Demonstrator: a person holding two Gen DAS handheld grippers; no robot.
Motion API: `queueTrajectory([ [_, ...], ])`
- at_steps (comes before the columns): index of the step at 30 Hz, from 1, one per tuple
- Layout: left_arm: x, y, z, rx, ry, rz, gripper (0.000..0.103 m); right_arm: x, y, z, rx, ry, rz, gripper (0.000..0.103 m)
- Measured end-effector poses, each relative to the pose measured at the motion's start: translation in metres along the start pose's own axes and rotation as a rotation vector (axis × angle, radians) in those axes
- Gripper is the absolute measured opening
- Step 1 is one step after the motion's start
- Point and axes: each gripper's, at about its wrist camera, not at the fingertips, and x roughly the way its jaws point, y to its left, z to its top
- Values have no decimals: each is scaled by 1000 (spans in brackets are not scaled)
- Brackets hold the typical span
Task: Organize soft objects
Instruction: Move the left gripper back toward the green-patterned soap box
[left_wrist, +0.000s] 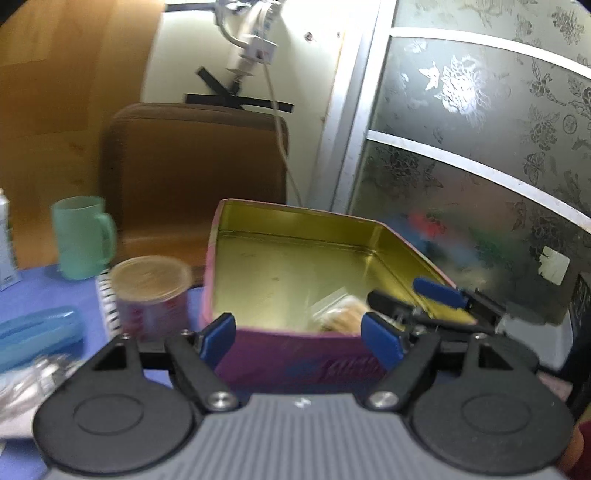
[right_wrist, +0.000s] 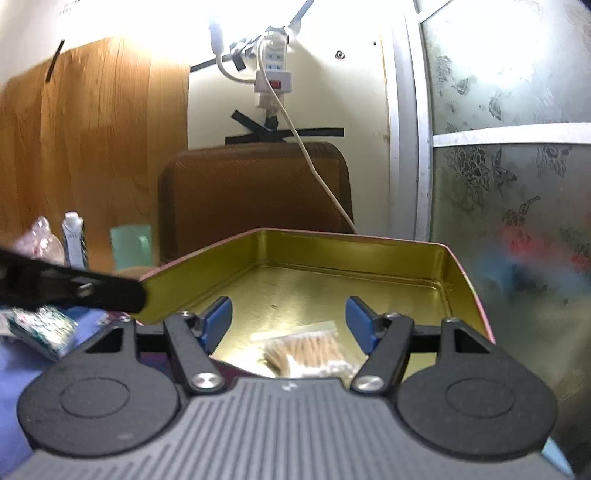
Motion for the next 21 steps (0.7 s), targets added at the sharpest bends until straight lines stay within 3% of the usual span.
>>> queueTrajectory([
  [3,-23,19,-17,1,1,36,79,-8,15,2,2,-29,40,69],
  [7,-50,51,-44,-38,17,100,79,-13,45,3,-30,-34,135,54],
  [10,-71,83,-63,-105,35,152,79,-7,72,-1,-66,16,223,47],
  [15,-105,127,-88,-194,37,242,79,4,121,-10,-134,104,354,46],
  [21,-132,162,-100,-389,-30,205,81,10,179,-16,-307,144,455,46],
])
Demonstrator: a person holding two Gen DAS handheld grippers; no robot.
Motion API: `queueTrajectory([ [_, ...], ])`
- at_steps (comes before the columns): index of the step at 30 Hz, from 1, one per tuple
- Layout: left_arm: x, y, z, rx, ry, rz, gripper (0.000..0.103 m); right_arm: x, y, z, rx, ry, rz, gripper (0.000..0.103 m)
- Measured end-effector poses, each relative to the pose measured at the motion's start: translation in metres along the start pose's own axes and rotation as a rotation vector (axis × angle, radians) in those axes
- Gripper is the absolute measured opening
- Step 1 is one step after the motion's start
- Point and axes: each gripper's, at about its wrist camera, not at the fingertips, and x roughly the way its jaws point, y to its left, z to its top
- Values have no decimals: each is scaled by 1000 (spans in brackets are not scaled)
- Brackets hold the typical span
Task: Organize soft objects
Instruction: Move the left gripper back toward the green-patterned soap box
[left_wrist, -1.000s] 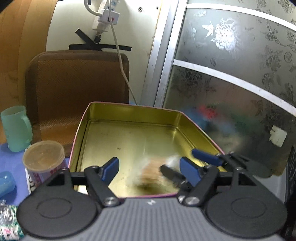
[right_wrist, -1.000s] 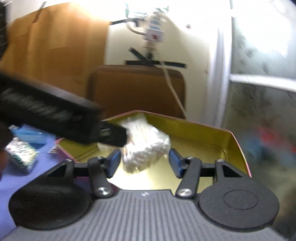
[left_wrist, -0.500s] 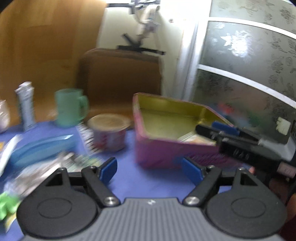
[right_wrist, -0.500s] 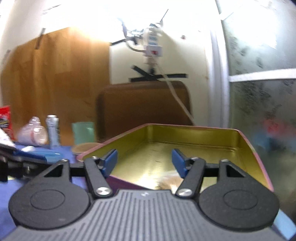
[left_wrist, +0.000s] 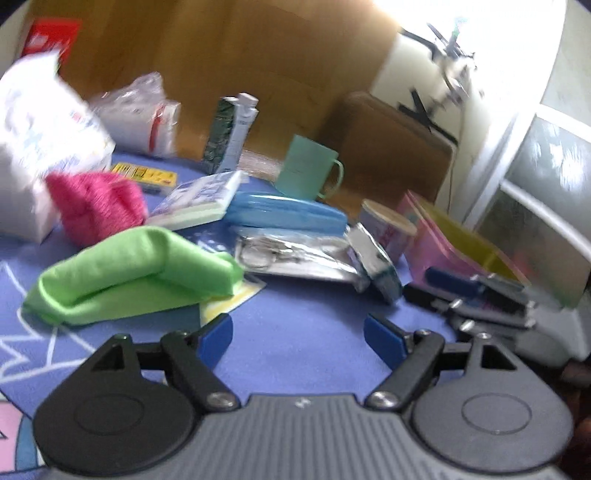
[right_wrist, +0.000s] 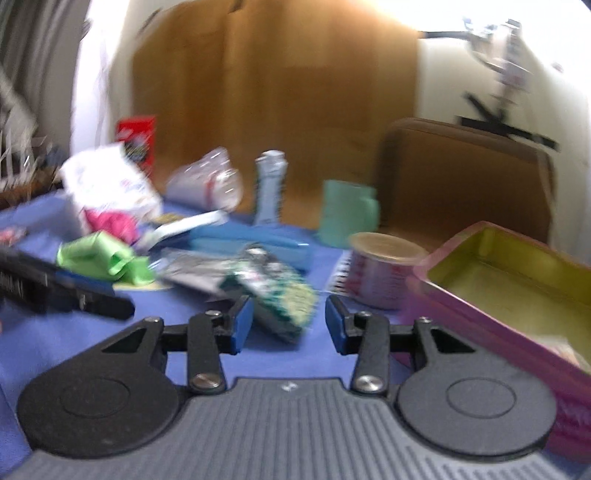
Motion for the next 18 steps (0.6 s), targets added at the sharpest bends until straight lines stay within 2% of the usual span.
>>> queueTrajectory([
  [2,3,3,3,-26,-3,-18,81,9,10,6,-37,12,8,46],
  [6,-4,-1,-6,-6,-30,-40,81,21,21,20,-61,14,13,47],
  [10,-3,-2,-8,-9,-29,-48,81,30,18,20,-39,41,2,47],
  [11,-3,-2,-9,-13,-28,-47,81,33,14,18,-21,59,9,46],
  [12,-2,0,-8,-20,-26,-49,81,35,11,15,-3,70,17,39],
  [14,0,1,-8,-30,-18,-42,81,30,9,12,3,69,16,34],
  [18,5,-2,-7,-20,5,2,81,14,12,5,-20,51,23,31],
])
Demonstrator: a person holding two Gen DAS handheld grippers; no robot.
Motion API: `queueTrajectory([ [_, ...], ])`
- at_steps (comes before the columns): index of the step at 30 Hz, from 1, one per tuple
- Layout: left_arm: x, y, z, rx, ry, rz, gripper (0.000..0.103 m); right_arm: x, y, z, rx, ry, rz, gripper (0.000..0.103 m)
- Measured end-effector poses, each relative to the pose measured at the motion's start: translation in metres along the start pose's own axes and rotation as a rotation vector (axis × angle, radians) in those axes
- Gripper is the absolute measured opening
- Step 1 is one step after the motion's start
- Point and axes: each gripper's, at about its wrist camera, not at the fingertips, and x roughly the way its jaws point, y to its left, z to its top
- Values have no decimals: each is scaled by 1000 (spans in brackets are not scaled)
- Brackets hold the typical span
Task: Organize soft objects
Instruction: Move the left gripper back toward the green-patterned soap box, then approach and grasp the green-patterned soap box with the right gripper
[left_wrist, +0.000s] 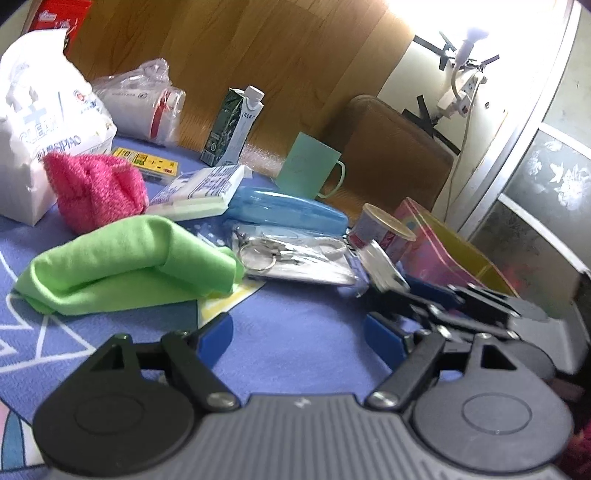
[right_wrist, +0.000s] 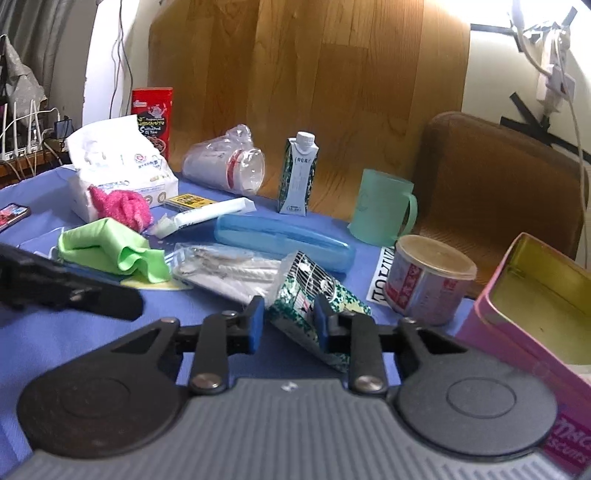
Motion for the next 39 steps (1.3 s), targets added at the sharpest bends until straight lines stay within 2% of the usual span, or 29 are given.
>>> queueTrajectory([
  [4,5,-15,-2,90,13,83,82,-25,8,-14,-46,-11,30,31],
  [7,9,-28,-5,151,24,146,85,-42,13,-25,-59,6,102,26],
  [9,12,-31,-5,181,30,181,87,-50,15,-33,-64,8,142,26],
  [13,14,-34,-5,199,36,235,92,-55,7,-41,14,-13,142,49],
  [18,17,-34,-4,208,36,286,95,-52,-13,-44,186,-10,142,51],
  [23,23,-37,-3,231,51,331,100,-51,-21,-46,256,-2,155,52],
  [28,24,-36,-2,232,58,350,102,-53,-21,-48,251,-10,154,57],
  [39,27,-37,-3,243,64,372,103,-52,-24,-48,274,-8,158,61],
])
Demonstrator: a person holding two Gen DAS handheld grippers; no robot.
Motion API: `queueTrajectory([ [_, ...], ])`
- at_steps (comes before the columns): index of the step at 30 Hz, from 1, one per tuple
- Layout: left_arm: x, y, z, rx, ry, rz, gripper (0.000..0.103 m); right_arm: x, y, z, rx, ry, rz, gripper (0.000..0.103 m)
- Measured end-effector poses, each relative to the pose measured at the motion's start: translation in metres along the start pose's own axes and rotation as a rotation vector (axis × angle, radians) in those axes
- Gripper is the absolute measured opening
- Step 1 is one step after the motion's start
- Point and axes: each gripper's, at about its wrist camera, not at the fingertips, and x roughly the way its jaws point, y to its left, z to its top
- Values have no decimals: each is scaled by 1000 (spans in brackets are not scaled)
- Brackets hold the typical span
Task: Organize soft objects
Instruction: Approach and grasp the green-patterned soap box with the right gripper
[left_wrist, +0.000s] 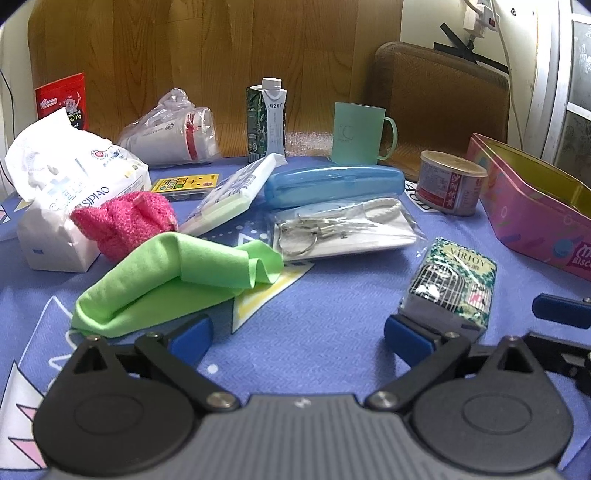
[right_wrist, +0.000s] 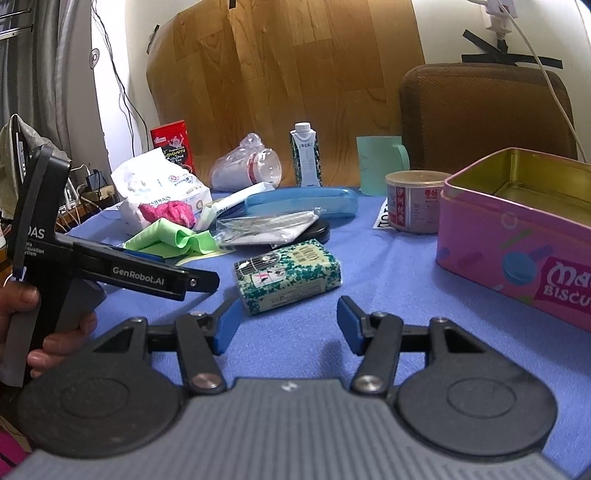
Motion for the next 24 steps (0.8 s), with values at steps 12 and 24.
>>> queueTrajectory([
  [12,0,1,0,-3,-1,-1,103,4,-13,1,82,42,10,62],
  [24,-1,4,-1,-23,-10,-21,103,8,-17,2,99,59,-7,62],
])
